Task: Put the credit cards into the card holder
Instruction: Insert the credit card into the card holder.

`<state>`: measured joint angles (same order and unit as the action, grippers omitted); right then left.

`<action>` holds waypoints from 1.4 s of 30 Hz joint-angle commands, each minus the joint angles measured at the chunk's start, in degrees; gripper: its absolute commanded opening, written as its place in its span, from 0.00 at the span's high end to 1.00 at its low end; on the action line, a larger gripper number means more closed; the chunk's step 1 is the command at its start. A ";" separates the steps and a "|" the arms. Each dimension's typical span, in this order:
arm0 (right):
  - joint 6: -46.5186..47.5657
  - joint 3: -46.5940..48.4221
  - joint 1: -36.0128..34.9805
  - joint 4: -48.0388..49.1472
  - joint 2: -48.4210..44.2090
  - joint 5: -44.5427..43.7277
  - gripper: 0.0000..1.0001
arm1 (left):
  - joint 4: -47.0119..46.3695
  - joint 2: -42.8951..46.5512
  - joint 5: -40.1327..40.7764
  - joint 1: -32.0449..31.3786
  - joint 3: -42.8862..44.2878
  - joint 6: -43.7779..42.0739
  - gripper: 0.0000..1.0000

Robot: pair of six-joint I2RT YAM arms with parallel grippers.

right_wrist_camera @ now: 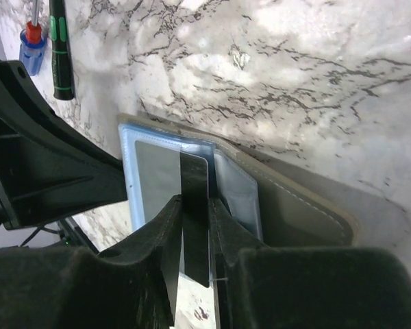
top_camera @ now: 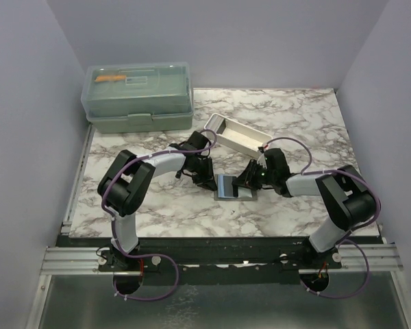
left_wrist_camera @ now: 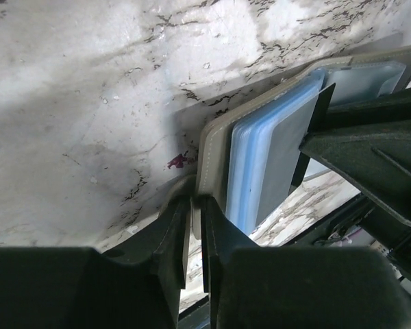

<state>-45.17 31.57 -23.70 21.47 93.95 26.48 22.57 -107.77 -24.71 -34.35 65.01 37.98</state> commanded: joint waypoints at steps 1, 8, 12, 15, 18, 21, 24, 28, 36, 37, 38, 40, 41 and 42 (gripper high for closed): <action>-0.33 1.16 -4.23 -2.90 3.71 -1.29 0.81 | -1.44 -3.37 -0.18 -1.67 0.26 1.46 0.82; 0.54 0.03 -4.42 -8.20 -1.12 -6.30 0.79 | -1.48 -1.88 1.78 -1.95 -0.47 0.91 0.83; -0.76 -0.83 -4.46 -5.04 -2.04 -2.94 0.76 | -1.43 -2.43 1.64 -1.95 -0.74 0.96 0.85; -4.58 -1.12 -5.41 1.89 1.01 1.02 0.73 | -1.47 -3.14 0.81 -2.33 0.03 1.46 0.86; -6.94 -0.41 -7.50 4.49 2.81 1.63 0.69 | -1.50 -3.02 1.01 -3.23 0.77 1.64 0.87; -7.39 0.42 -8.29 2.88 1.90 0.69 0.64 | -1.47 -2.89 1.96 -3.94 1.44 1.68 0.87; -5.83 1.25 -8.41 -3.64 -0.31 -2.90 0.59 | 0.17 -2.77 3.50 -3.77 2.26 0.68 0.86; -5.07 -1.69 -8.00 -6.49 -4.83 -6.37 0.48 | 3.02 -0.41 5.72 -1.89 1.38 -1.74 0.80; -4.89 -3.31 -8.02 -5.97 -4.82 -6.73 0.44 | 7.55 4.80 6.45 0.51 -0.94 -4.46 0.60; -4.85 -3.16 -8.02 -5.86 -4.79 -6.55 0.44 | 7.64 5.22 6.12 0.47 -0.94 -4.30 0.60; -4.77 -3.10 -8.02 -5.90 -4.77 -6.45 0.44 | 7.61 5.50 5.45 0.49 -0.81 -4.06 0.60; -4.40 -2.81 -8.02 -6.59 -5.10 -6.85 0.44 | 7.54 5.37 4.16 0.38 -0.24 -3.84 0.69; -4.24 -2.69 -8.01 -7.14 -5.28 -7.28 0.44 | 7.56 5.23 3.65 0.46 -0.04 -3.73 0.75; -4.05 -2.54 -7.98 -7.71 -5.50 -7.80 0.45 | 7.50 5.04 3.36 0.31 0.16 -3.70 0.79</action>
<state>-50.17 29.91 -31.22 18.92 88.23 19.62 28.75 -104.07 -20.69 -33.82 64.69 34.85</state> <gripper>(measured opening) 0.558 0.314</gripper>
